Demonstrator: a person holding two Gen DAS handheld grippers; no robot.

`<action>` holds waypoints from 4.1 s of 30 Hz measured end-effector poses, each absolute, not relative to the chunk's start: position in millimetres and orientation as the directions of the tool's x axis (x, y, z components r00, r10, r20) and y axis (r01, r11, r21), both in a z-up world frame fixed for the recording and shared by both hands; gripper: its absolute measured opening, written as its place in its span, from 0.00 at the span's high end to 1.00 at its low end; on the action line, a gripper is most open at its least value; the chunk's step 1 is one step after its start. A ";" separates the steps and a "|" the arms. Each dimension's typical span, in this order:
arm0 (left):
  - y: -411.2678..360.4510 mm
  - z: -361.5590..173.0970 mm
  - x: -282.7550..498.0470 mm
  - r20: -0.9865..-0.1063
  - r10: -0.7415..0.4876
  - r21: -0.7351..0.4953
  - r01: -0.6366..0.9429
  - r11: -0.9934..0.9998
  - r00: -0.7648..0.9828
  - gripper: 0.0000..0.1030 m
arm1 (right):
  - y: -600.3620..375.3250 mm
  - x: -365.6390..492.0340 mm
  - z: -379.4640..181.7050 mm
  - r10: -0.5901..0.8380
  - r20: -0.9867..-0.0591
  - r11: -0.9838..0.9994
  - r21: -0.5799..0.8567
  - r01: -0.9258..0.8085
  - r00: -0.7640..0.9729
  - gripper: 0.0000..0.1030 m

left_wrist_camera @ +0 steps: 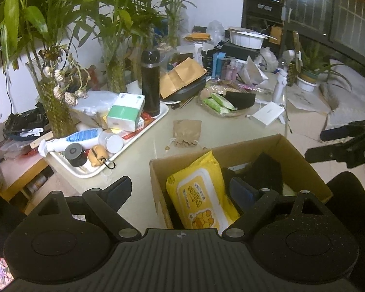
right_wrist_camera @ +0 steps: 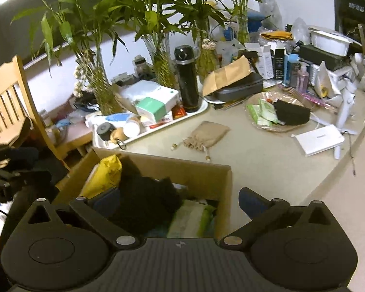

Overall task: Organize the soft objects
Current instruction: 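Open the right tool over the box to drop the green-edged packet, then withdraw both tools from the box toward the brown pouch on the table, then close the right tool on the brown drawstring pouch while the left tool grasps a clear plastic strip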

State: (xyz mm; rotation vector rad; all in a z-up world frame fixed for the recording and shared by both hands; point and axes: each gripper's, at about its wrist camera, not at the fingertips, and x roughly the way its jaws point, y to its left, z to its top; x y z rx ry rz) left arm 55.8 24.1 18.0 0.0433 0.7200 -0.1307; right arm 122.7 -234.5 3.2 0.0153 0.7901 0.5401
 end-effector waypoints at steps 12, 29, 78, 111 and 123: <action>20.7 18.4 62.5 -0.641 -0.096 0.040 0.157 0.987 0.762 0.14 | -243.5 134.0 1.0 0.403 -0.704 0.883 0.132 -0.450 0.585 0.00; 36.6 13.7 91.8 -0.635 -0.108 0.025 0.161 0.987 0.765 0.14 | -256.2 166.0 -5.0 0.384 -0.730 0.886 0.120 -0.447 0.565 0.00; 33.5 -37.8 268.4 -0.656 -0.415 0.032 0.572 0.819 0.631 0.27 | -237.9 290.6 -38.8 0.411 -0.697 0.847 0.054 -0.529 0.587 0.00; 20.9 -178.6 309.0 -0.827 -0.442 0.006 0.793 0.609 0.346 0.64 | -230.4 353.1 -130.0 0.449 -0.719 0.849 0.158 -0.505 0.530 0.00; 11.2 -185.9 307.4 -0.811 -0.460 0.030 0.810 0.586 0.362 0.93 | -204.6 375.2 -170.2 0.520 -0.715 0.778 0.172 -0.604 0.467 0.15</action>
